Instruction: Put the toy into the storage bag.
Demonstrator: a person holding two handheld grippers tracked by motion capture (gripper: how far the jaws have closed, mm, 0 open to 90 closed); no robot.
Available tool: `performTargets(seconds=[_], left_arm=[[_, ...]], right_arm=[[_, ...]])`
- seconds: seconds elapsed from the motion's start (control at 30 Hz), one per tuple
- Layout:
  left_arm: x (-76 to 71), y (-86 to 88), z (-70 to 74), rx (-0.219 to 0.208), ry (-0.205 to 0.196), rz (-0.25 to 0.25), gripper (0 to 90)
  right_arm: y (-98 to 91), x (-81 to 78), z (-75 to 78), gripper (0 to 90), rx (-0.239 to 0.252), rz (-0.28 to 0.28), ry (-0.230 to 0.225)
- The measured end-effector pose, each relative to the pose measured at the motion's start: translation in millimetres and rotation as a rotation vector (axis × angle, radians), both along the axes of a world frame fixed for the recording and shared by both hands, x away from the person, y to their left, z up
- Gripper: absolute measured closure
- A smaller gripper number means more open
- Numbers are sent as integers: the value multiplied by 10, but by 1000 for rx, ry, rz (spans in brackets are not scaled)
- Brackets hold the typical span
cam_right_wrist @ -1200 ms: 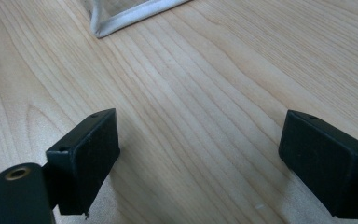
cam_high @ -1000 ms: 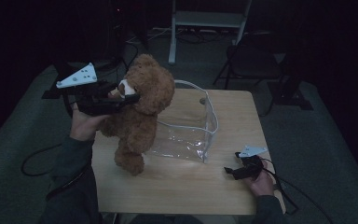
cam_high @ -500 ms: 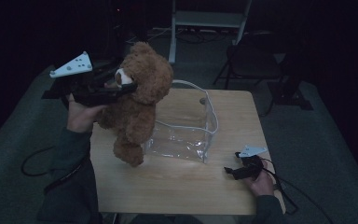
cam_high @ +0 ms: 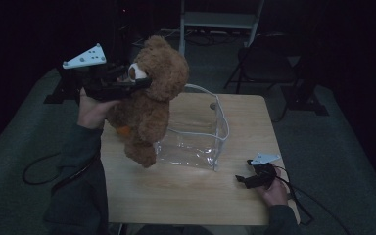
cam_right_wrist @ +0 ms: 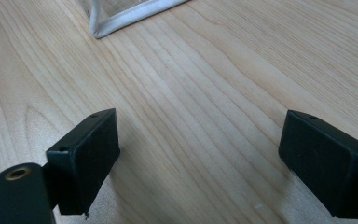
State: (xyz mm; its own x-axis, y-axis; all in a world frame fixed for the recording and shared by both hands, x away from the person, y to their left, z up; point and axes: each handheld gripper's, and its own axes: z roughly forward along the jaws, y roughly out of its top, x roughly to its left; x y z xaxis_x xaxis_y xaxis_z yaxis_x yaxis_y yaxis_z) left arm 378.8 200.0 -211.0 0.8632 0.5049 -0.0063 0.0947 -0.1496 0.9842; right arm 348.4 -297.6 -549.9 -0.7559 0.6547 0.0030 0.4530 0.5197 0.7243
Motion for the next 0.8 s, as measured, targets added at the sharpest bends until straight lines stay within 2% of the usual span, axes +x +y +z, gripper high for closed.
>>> performTargets(seconds=[0.57,0.8], left_arm=[[121,-167,96,11,0,-9,415],[213,-237,137,6,4,-12,415]], right_arm=[[0,0,0,115,0,0,-1],[0,1,0,115,0,-1,-1]])
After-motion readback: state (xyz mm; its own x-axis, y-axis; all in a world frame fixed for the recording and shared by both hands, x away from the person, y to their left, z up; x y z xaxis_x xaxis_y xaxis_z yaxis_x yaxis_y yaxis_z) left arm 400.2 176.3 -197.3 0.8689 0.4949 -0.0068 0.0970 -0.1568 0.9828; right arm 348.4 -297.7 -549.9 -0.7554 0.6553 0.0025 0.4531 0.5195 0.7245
